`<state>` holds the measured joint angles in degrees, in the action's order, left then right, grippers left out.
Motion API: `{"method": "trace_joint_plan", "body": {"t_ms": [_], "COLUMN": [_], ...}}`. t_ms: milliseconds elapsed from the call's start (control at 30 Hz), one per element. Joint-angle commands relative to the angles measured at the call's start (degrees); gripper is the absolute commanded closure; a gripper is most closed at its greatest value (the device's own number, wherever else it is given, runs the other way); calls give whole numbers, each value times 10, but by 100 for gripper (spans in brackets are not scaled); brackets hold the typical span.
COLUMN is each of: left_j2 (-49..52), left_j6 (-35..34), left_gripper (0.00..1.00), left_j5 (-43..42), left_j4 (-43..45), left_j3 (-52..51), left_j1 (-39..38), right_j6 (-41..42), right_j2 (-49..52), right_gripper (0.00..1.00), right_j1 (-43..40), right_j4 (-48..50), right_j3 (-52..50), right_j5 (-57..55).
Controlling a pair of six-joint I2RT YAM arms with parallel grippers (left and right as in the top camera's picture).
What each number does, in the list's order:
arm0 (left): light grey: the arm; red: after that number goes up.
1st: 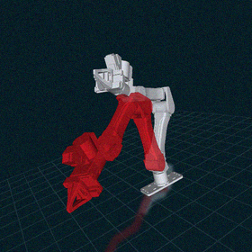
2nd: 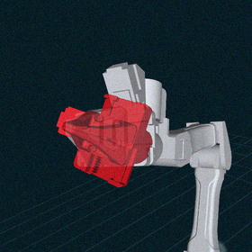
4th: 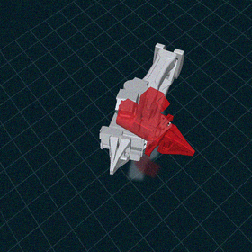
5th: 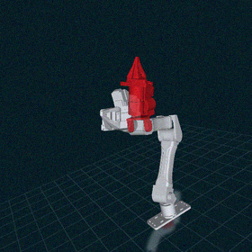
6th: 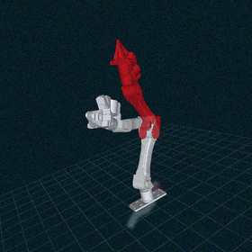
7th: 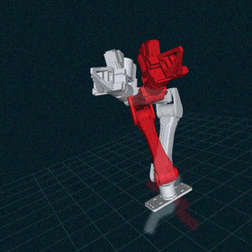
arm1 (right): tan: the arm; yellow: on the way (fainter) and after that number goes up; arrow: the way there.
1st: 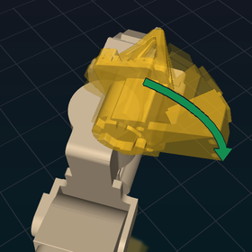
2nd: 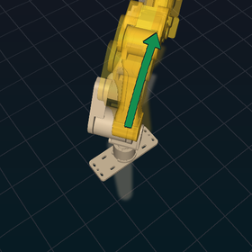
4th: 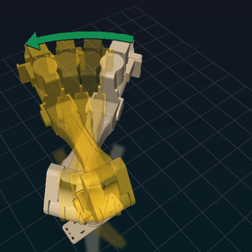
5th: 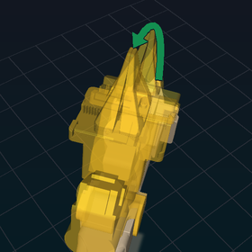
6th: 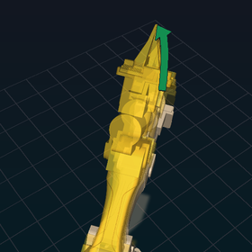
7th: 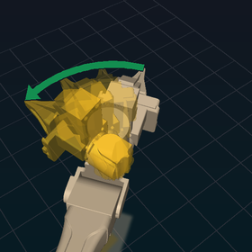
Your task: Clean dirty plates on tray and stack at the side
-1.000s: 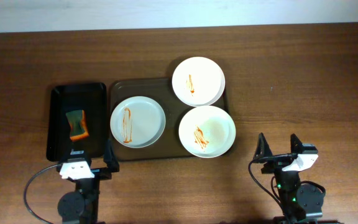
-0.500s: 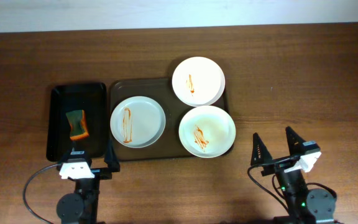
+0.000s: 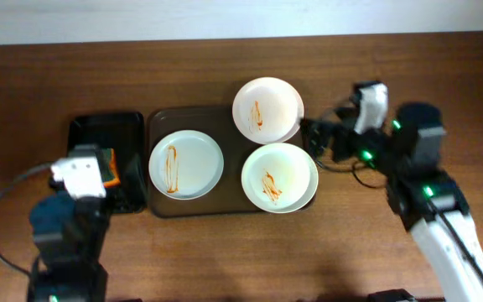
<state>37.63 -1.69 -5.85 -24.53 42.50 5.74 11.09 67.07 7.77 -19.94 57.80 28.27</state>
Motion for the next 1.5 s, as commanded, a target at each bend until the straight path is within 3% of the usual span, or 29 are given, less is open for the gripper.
{"method": "trace_joint_plan", "body": {"t_ms": [0, 100, 200, 433, 500, 667, 800, 967, 1033, 1167, 1233, 1300, 1367, 1400, 1467], "left_j2": [120, 254, 362, 548, 580, 580, 580, 583, 590, 630, 660, 685, 717, 734, 760], "left_j6": [13, 33, 53, 74, 71, -27, -28, -28, -28, -28, -28, -28, -28, -28, -28], "left_gripper": [1, 1, 1, 1, 0, 5, 13, 16, 22, 24, 25, 31, 46, 58, 64], "left_j5": [-8, -8, -8, -8, -8, 23, 29, 87, 87, 94, 103, 102, 102, 101, 101], "left_j4": [-106, -225, -303, -308, -296, -283, -278, -280, -279, -278, -275, -274, -264, -262, -260], "left_j3": [134, 261, 343, 373, 373, 390, 395, 386, 383, 381, 381, 381, 381, 381, 381], "left_j1": [2, 2, 3, 3, 4, 54, 91, 100, 100, 100, 100, 100, 99, 99, 99], "right_j6": [-60, -66, -66, -40, -16, 65, 129, 160, 169, 179, 179, 179, 179, 179, 179], "right_j2": [151, 266, 343, 453, 487, 553, 571, 598, 601, 607, 609, 609, 609, 609, 609], "right_gripper": [2, 2, 2, 1, 14, 34, 53, 64, 72, 96, 96, 96, 96, 96, 96], "right_j1": [78, 141, 188, 230, 232, 258, 283, 309, 310, 316, 319, 320, 320, 320, 320], "right_j4": [-92, -150, -160, -103, -83, -81, -81, -74, -74, -65, -57, -52, -51, -51, -51], "right_j3": [162, 270, 313, 313, 313, 314, 313, 313, 313, 313, 313, 313, 313, 313, 313], "right_j5": [10, -13, -33, -35, -51, -136, -221, -269, -271, -274, -275, -275, -275, -275, -275]}}
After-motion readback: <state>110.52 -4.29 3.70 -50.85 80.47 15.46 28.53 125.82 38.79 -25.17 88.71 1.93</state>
